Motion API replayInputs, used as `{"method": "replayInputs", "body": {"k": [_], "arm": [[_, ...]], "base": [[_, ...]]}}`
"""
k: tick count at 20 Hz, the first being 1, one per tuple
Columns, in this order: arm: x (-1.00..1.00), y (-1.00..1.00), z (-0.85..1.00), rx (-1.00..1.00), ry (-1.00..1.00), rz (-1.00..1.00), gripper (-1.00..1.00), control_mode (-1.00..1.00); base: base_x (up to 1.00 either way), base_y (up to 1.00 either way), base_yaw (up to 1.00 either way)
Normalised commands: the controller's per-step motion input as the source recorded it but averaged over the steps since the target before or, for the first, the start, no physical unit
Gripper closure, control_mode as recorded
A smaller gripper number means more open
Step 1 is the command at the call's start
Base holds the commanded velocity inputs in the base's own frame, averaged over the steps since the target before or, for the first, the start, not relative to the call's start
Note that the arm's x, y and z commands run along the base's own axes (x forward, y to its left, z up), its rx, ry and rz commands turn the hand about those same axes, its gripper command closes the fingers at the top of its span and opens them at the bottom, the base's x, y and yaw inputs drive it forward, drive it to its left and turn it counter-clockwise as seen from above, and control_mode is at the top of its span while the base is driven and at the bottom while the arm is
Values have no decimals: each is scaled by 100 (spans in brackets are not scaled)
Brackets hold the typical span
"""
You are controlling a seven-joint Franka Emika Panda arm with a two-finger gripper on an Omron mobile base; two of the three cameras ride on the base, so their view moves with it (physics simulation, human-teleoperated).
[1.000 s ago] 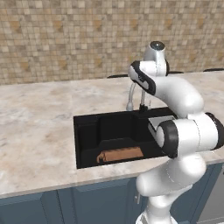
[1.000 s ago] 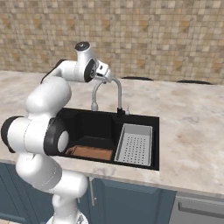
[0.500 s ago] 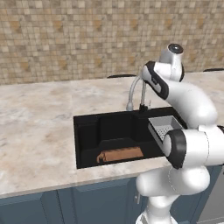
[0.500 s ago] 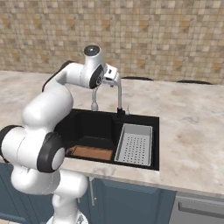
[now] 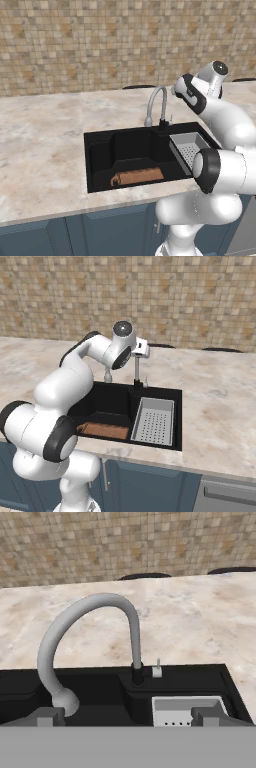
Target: Turn on the sink faucet with hot water and rinse the cutting board for ten seconds, then turn off the faucet. Push the cutting board to reach the water if necessary.
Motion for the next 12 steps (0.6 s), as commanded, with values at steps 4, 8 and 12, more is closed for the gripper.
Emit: {"method": "replayInputs", "body": {"k": [4,8,12], "arm": [[0,-43,-29,0,-14,14,-100,-100],[0,-43,-35,0,-15,14,-100,-100],[0,-39,-36,0,-13,14,-100,-100]], "base": [[0,0,0],[0,0,0],[0,0,0]]}}
